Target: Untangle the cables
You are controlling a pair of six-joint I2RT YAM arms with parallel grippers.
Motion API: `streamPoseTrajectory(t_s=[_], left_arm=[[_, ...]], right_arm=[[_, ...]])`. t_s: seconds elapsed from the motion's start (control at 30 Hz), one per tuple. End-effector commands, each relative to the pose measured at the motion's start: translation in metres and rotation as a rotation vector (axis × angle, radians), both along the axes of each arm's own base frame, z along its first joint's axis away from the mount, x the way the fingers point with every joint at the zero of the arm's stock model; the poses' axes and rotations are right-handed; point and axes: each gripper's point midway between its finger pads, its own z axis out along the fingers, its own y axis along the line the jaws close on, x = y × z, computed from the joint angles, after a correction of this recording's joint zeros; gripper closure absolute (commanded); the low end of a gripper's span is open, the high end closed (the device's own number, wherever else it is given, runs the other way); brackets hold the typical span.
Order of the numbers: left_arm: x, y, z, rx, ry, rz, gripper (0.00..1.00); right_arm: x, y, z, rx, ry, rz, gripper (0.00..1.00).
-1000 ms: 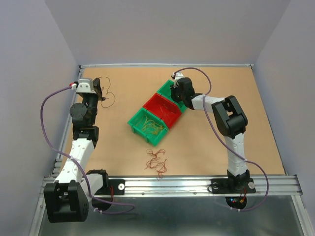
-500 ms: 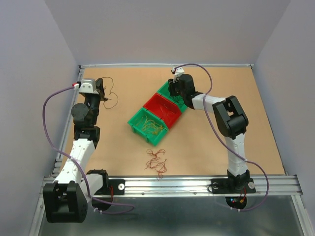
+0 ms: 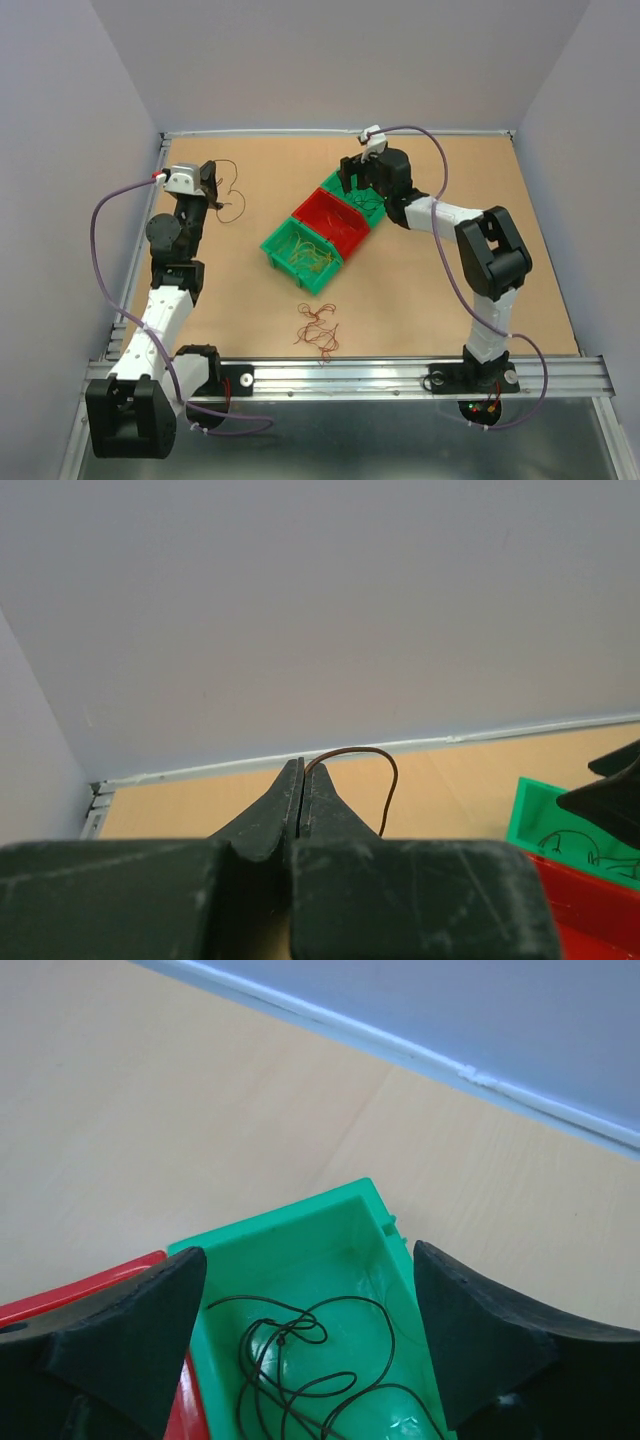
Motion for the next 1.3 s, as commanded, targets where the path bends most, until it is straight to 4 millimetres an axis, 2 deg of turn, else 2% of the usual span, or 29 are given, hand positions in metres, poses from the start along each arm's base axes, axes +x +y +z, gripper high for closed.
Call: streamPoseTrajectory(t_s=[0.0,0.07,0.1,0.17,0.23,0.37,0.47,0.67,0.87,0.97,1.0,1.03,1.1,1.13,1.2,1.23,1.27], left_arm=[[-0.014,-0.013,0.019,0.043,-0.087,-0.047,1.0],[-0.017,-0.015,0.021,0.046,-0.093,-0.054,1.0],[-0.018,-0.017,0.023,0.049,-0.099,-0.06,1.0],[-0.02,-0.019,0.023,0.051,-0.101,-0.07,1.0],[-0.022,-0.021,0.024,0.053,-0.103,-0.081,1.0],[-0.024,-0.024,0.026,0.053,-0.104,-0.095,1.0],[-0.027,-0.027,0.027,0.054,-0.107,-0.113,1.0],[-0.03,-0.029,0.029,0.05,-0.109,-0.122,1.0],[-0.031,-0.032,0.029,0.049,-0.105,-0.136,1.0],[-0.031,-0.032,0.028,0.048,-0.101,-0.138,1.0],[-0.032,-0.033,0.028,0.048,-0.103,-0.139,1.0],[-0.033,-0.032,0.029,0.048,-0.104,-0.138,1.0],[-0.033,-0.033,0.028,0.048,-0.104,-0.141,1.0],[-0.033,-0.032,0.027,0.048,-0.101,-0.14,1.0],[-0.033,-0.033,0.027,0.043,-0.1,-0.141,1.0],[-0.032,-0.033,0.026,0.044,-0.095,-0.143,1.0],[-0.031,-0.033,0.025,0.041,-0.093,-0.144,1.0]], right_arm=[[-0.035,0.024,0.058,0.085,-0.116,0.199,0.09],[-0.056,0.037,0.068,0.114,-0.138,0.319,0.08],[-0.075,0.051,0.069,0.131,-0.144,0.438,0.08],[-0.09,0.061,0.074,0.15,-0.169,0.516,0.08],[-0.108,0.084,0.078,0.15,-0.187,0.594,0.08],[-0.12,0.116,0.078,0.149,-0.203,0.677,0.08],[-0.137,0.15,0.078,0.149,-0.22,0.755,0.08],[-0.16,0.198,0.082,0.147,-0.269,0.844,0.08],[-0.149,0.234,0.078,0.181,-0.276,0.821,0.08],[-0.135,0.254,0.079,0.218,-0.279,0.789,0.09],[-0.131,0.26,0.064,0.216,-0.257,0.779,0.09],[-0.123,0.265,0.077,0.237,-0.279,0.762,0.11],[-0.12,0.271,0.076,0.265,-0.258,0.76,0.19],[-0.117,0.274,0.078,0.276,-0.261,0.753,0.3],[-0.116,0.275,0.079,0.293,-0.247,0.745,0.46],[-0.117,0.273,0.085,0.301,-0.25,0.739,0.64],[-0.117,0.269,0.09,0.316,-0.247,0.73,0.75]])
